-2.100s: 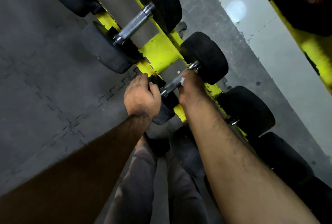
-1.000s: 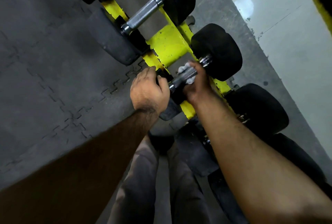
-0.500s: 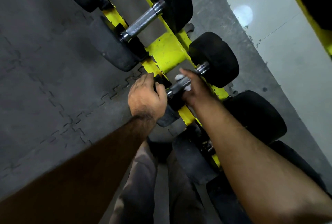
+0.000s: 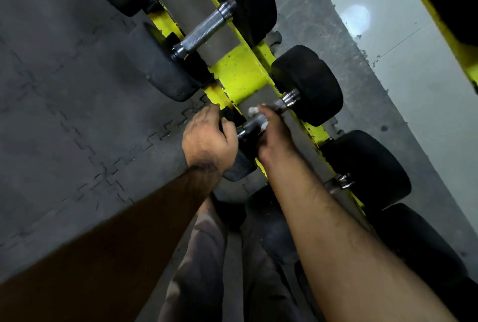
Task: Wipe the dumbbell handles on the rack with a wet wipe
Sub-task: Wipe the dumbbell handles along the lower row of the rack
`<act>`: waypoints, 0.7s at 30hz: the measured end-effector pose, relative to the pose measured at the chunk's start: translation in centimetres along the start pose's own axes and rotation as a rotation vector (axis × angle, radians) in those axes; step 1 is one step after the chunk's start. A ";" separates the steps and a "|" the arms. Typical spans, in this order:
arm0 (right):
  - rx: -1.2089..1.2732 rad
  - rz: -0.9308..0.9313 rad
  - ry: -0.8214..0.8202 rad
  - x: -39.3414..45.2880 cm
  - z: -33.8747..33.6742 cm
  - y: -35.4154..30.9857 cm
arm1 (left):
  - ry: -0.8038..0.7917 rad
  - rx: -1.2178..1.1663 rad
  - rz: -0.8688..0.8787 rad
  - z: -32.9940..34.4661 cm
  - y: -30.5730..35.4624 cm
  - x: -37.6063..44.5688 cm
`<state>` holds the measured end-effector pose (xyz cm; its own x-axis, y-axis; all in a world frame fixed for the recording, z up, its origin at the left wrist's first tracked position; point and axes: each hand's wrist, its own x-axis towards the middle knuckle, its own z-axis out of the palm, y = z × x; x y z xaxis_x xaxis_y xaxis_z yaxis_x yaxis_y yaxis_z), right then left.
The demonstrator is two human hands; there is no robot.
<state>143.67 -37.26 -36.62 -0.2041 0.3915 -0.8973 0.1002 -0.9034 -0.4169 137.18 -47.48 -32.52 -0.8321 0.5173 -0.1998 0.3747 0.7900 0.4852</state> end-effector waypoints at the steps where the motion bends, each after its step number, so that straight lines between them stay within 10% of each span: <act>1: -0.051 0.058 -0.062 -0.1 -0.5 -0.3 | -0.003 0.001 0.001 0.0 0.0 0.0; 21: -0.007 0.116 -0.085 -0.3 -1.3 -2.5 | -0.012 0.011 -0.014 -0.2 0.2 -0.2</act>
<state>144.70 -34.85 -35.48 -0.2725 0.2675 -0.9242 0.1351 -0.9404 -0.3120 137.33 -47.42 -32.23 -0.8325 0.5099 -0.2168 0.3674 0.8009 0.4728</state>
